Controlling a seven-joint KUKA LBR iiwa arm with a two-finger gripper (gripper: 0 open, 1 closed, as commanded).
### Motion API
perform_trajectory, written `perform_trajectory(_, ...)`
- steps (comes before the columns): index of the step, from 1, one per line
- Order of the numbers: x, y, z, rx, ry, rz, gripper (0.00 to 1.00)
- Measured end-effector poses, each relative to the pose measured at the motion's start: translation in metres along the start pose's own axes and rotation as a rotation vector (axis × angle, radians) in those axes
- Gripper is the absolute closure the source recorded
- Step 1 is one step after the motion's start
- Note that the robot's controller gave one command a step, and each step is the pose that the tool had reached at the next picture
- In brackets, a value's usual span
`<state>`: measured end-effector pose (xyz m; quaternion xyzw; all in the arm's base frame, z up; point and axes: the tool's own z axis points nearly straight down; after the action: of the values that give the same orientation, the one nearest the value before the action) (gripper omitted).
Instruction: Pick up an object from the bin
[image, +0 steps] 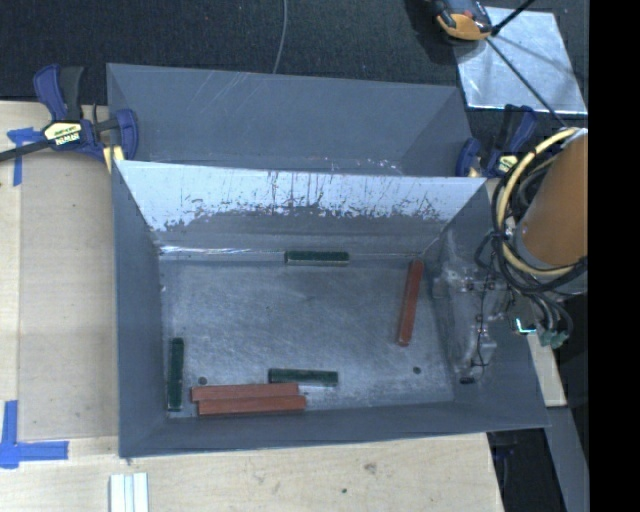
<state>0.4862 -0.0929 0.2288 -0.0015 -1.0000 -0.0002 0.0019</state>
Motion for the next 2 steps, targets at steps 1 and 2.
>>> perform_trajectory(1, -0.002, 0.000, -0.003, 0.001, -0.007, -0.003, 0.00)
perform_trajectory(2, -0.050, -0.019, 0.080, 0.001, -0.012, 0.073, 0.00)
